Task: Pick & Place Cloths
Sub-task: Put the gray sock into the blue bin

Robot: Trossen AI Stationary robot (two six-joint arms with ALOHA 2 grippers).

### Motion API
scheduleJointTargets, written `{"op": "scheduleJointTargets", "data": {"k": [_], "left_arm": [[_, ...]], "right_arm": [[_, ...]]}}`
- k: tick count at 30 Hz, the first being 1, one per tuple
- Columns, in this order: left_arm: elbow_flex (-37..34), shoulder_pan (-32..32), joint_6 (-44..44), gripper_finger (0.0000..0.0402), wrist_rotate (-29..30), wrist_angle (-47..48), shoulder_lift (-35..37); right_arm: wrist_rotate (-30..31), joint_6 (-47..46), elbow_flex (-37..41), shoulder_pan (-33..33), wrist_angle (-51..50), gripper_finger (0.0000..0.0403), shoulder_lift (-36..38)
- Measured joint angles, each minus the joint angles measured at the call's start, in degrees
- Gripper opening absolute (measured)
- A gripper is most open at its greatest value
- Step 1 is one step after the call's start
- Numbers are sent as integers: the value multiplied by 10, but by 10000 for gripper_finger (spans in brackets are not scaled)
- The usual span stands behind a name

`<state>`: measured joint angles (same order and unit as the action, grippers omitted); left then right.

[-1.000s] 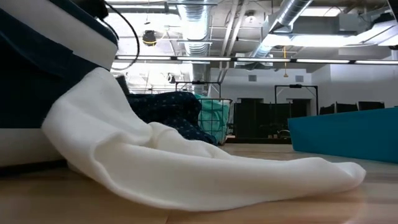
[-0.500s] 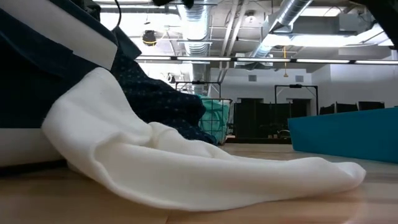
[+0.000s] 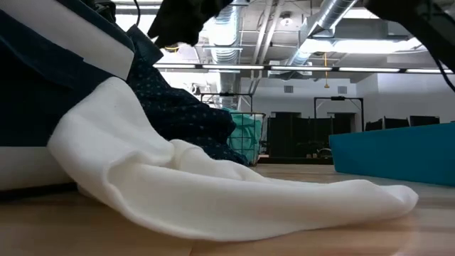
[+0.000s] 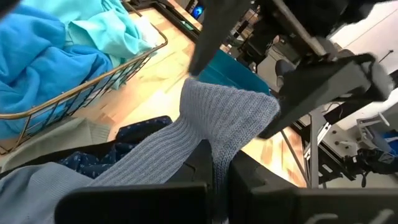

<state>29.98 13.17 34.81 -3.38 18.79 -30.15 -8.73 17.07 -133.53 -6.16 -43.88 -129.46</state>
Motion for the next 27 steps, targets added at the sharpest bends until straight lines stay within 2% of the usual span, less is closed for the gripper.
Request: {"op": "scheduleJointTargets", "data": {"k": [8, 12, 18, 24, 27], "left_arm": [[0, 0, -1, 0, -2, -1, 0], [0, 0, -2, 0, -10, -2, 0], [0, 0, -2, 0, -10, -5, 0], [0, 0, -2, 0, -10, -9, 0], [0, -1, -3, 0, -10, -9, 0]], "right_arm": [[-1, -8, -1, -17, 37, 302, -11], [-4, -6, -1, -26, 42, 284, -10], [-46, -21, -1, -31, 58, 263, -13], [-49, -20, -1, -29, 60, 260, -25], [-49, -21, -1, -29, 63, 238, -33]]}}
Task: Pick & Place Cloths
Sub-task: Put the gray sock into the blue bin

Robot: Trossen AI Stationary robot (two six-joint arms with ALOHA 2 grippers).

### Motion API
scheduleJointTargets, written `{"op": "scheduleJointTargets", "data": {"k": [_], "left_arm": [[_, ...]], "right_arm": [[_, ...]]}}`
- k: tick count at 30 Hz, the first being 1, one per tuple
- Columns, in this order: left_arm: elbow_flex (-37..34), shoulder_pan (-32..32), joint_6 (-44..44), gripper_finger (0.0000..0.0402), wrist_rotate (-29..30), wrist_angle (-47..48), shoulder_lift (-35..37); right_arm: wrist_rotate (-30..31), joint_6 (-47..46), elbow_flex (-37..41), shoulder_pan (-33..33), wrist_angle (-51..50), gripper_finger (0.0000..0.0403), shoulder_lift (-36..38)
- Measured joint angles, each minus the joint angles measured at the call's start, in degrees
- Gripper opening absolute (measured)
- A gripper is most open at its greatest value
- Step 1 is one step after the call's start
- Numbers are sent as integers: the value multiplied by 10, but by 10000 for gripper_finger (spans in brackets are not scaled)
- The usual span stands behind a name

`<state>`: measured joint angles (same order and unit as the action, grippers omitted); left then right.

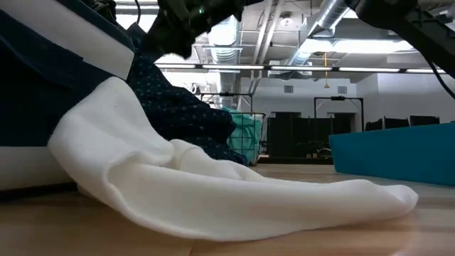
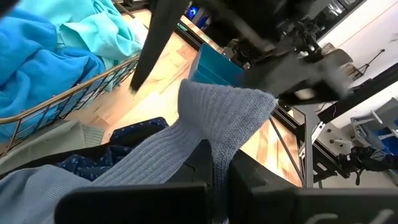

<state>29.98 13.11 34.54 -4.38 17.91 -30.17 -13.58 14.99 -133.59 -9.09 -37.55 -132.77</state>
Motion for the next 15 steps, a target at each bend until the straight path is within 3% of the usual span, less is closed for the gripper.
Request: {"op": "scheduleJointTargets", "data": {"k": [2, 7, 9, 15], "left_arm": [[0, 0, -1, 0, 0, -1, -3], [0, 0, -12, 0, 0, -5, -11], [0, 0, -13, 0, 0, -5, -17], [0, 1, -41, 14, 5, -8, -41]], "right_arm": [[0, 4, 1, -2, 0, 196, -2], [-28, 13, 0, -5, -8, 34, 0], [-29, 15, 0, -5, -9, 14, 0], [1, 6, -10, -5, -25, 5, 6]]}}
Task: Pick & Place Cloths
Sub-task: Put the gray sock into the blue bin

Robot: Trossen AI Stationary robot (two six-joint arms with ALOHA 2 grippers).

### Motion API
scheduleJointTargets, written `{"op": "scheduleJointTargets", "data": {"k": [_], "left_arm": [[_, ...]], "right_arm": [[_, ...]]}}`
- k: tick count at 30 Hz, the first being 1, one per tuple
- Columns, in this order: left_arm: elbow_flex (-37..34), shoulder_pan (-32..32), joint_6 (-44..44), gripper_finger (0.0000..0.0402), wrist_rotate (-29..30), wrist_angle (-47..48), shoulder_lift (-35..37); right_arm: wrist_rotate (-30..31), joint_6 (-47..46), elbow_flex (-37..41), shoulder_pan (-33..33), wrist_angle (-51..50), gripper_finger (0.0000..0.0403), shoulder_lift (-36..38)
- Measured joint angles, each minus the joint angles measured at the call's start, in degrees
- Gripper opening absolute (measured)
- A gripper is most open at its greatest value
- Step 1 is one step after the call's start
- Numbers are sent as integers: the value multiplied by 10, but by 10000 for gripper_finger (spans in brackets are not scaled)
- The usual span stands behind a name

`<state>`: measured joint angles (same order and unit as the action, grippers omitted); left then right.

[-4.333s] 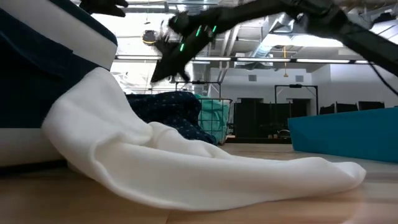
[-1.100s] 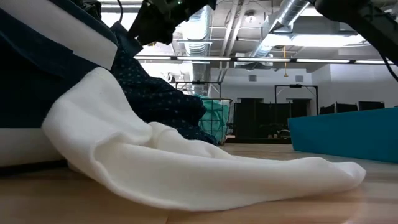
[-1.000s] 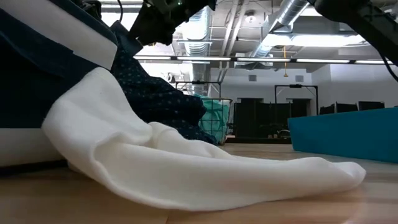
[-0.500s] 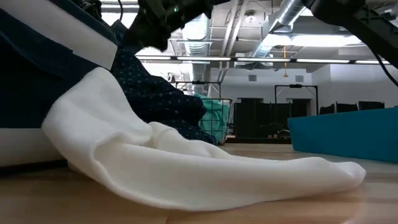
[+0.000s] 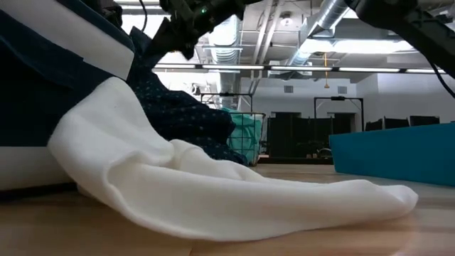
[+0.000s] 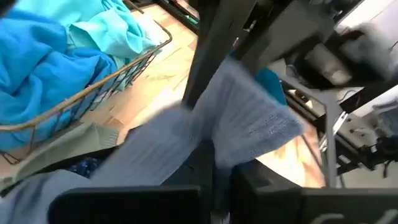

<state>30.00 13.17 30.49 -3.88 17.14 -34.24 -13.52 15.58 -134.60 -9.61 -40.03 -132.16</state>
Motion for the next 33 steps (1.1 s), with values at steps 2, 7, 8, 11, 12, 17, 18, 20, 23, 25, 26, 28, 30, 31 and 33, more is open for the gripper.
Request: {"op": "scheduleJointTargets", "data": {"k": [2, 7, 8, 11, 12, 17, 18, 20, 23, 25, 26, 28, 30, 31, 33], "left_arm": [[1, 0, -11, 30, -1, -1, -4], [0, 0, -35, 98, -6, 6, -8], [0, 0, -37, 114, -6, 4, -7], [0, 0, -37, 162, -6, 6, -8], [0, 0, -35, 176, -6, 6, -8], [0, 0, -29, 219, -5, 8, -7], [0, 0, -29, 222, -1, 8, -7], [0, 0, -28, 225, 5, 8, -7], [0, 0, -28, 222, 9, 8, -7], [0, 0, -28, 217, 9, 8, -7], [0, 0, -28, 215, 9, 8, -7], [0, 0, -28, 210, 9, 8, -7], [0, 0, -28, 207, 9, 7, -7], [0, 0, -28, 205, 9, 7, -7], [0, 0, -26, 202, 9, 7, -7]], "right_arm": [[18, -1, -2, 0, -4, 4, 14], [114, -2, -2, -5, -78, 2, 90], [134, -2, -2, -6, -94, 2, 104], [193, -22, -1, -5, -172, 1, 151], [210, -33, -1, -3, -192, 1, 168], [285, -113, -2, 14, -324, 1, 262], [301, -136, -2, 19, -353, 1, 278], [340, -191, -2, 29, -408, 1, 303], [403, -291, -1, 46, -501, 1, 338], [430, -337, 9, 59, -495, 0, 361], [430, -350, 20, 67, -497, 0, 379], [439, -383, 25, 83, -496, 0, 399], [452, -431, 40, 100, -498, 0, 424], [454, -445, 55, 108, -498, 0, 438], [474, -482, 70, 124, -499, 0, 457]]}}
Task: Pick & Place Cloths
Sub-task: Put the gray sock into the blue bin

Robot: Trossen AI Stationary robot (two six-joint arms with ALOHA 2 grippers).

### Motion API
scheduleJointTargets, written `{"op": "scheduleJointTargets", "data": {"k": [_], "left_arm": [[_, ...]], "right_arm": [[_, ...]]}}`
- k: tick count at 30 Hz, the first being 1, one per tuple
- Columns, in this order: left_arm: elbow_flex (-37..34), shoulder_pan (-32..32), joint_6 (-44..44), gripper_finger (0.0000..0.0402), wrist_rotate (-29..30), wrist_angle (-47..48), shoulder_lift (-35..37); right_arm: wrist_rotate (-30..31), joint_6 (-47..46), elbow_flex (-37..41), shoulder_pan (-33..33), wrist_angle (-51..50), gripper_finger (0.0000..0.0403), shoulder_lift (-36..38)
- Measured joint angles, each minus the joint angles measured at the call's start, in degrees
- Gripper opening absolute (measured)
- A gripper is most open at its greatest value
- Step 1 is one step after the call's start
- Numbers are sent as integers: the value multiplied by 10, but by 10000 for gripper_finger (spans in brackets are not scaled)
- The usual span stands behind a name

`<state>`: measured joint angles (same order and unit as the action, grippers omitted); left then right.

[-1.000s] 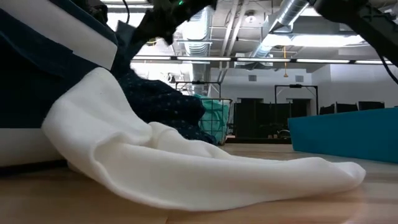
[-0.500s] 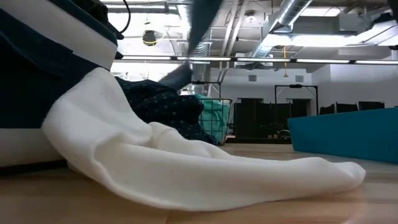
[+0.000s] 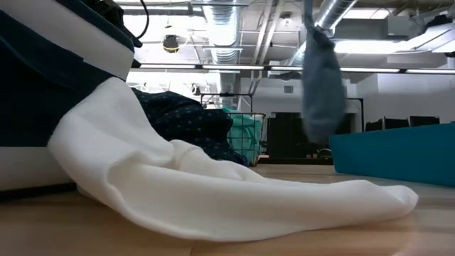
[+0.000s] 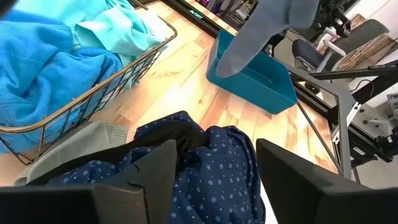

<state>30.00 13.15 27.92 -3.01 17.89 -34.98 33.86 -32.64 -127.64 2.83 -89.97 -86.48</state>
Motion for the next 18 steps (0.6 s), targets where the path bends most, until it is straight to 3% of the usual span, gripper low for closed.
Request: {"op": "scheduleJointTargets", "data": {"k": [9, 14, 18], "left_arm": [[0, 0, 9, 198, 0, 0, 0], [0, 0, 10, 196, 0, 0, 0], [0, 0, 10, 195, 0, 0, 0]], "right_arm": [[19, -147, 185, 26, 0, 0, 129], [-29, -236, 290, 48, -2, 0, 207], [-67, -305, 310, 99, -1, 0, 242]]}}
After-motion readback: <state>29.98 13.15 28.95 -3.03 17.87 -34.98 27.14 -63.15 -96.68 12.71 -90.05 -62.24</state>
